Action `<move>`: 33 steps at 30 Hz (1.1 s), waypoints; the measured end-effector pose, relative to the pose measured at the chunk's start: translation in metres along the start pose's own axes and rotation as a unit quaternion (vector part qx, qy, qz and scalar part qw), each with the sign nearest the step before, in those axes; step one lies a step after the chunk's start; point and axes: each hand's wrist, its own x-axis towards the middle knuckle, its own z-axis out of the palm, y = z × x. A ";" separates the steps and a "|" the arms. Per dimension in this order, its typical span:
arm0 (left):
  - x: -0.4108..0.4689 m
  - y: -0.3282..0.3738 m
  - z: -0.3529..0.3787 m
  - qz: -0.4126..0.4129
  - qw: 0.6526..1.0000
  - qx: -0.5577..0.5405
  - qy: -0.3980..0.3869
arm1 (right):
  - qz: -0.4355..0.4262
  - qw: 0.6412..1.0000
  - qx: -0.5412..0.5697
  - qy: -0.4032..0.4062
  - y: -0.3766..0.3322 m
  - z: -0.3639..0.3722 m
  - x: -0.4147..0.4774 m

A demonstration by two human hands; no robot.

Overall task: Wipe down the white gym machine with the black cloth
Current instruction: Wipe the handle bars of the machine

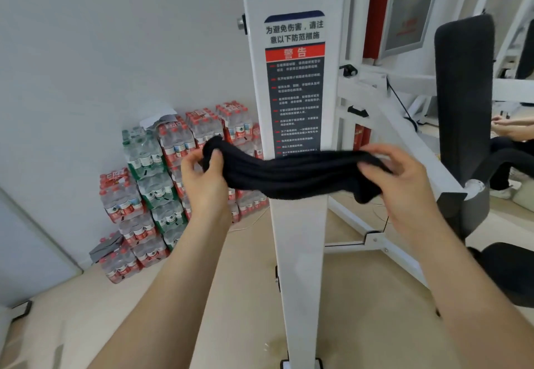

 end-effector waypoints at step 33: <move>-0.034 -0.004 0.045 0.197 0.954 0.093 -0.206 | -0.169 0.976 0.092 -0.101 -0.012 0.069 0.034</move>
